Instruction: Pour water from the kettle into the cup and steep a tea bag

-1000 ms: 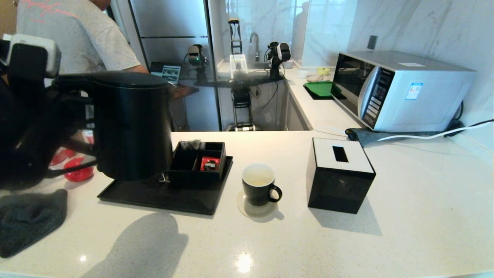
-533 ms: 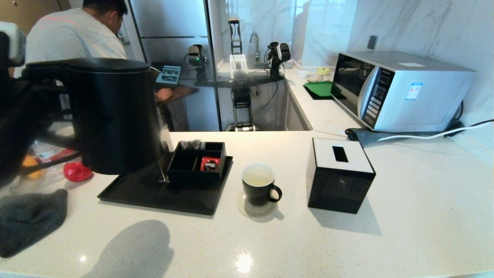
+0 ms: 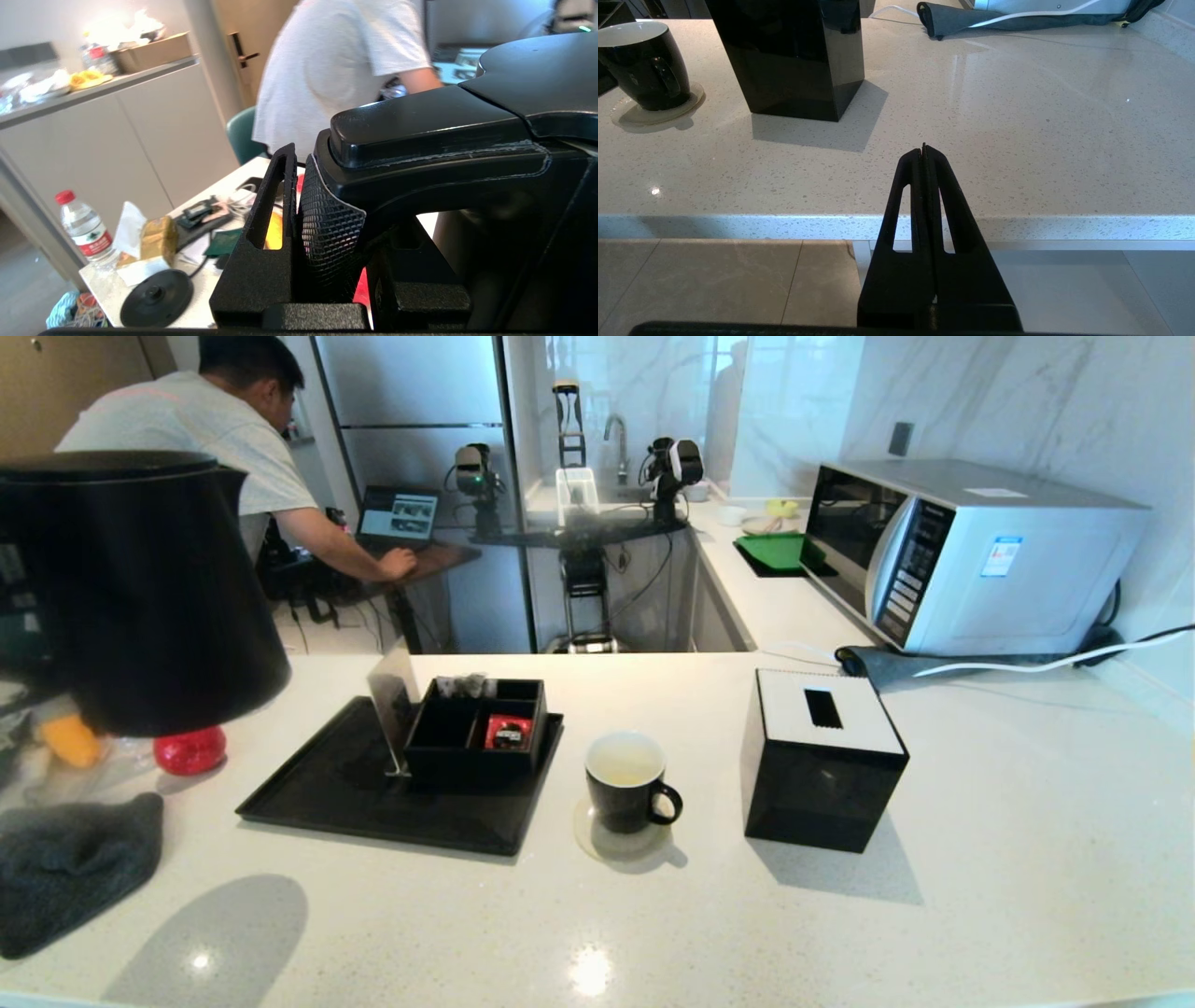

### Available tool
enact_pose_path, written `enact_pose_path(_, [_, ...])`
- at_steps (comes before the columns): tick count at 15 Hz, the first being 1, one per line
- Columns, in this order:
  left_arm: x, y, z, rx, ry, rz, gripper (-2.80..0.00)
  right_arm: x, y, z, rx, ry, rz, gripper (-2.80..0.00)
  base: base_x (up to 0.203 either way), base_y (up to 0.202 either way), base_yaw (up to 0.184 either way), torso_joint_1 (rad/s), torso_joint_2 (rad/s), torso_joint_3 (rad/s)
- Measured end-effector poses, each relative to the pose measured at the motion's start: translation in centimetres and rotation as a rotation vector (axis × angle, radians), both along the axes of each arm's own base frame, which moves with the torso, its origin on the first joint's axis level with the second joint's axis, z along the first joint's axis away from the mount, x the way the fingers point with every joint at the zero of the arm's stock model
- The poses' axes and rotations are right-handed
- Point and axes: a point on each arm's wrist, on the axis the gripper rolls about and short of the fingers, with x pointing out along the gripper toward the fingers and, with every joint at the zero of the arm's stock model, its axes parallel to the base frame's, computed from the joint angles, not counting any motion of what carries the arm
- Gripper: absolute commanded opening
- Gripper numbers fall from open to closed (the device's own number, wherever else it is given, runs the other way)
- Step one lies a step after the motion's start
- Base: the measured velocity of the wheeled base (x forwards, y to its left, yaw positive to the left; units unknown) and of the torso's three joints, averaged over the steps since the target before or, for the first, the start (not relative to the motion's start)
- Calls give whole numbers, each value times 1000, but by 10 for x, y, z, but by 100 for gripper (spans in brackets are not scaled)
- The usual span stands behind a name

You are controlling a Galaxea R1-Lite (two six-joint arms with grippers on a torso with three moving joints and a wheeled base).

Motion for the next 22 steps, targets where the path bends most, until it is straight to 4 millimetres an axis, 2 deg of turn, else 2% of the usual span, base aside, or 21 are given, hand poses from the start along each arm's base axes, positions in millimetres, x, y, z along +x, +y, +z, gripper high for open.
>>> enact_pose_path(4, [12,29,-9,-16,-6,54,-280,0,0,0,0,0,0,-280,0,0,0,0,0,0])
enact_pose_path(9, [39,52,-29,8,-61,73,-280,0,0,0,0,0,0,-280,0,0,0,0,0,0])
enact_pose_path(16, [78,63,-85,24,-81,38,-280,0,0,0,0,0,0,-280,0,0,0,0,0,0])
enact_pose_path(22, [113,68,-137,-23,20,-15,-280,0,0,0,0,0,0,-280,0,0,0,0,0,0])
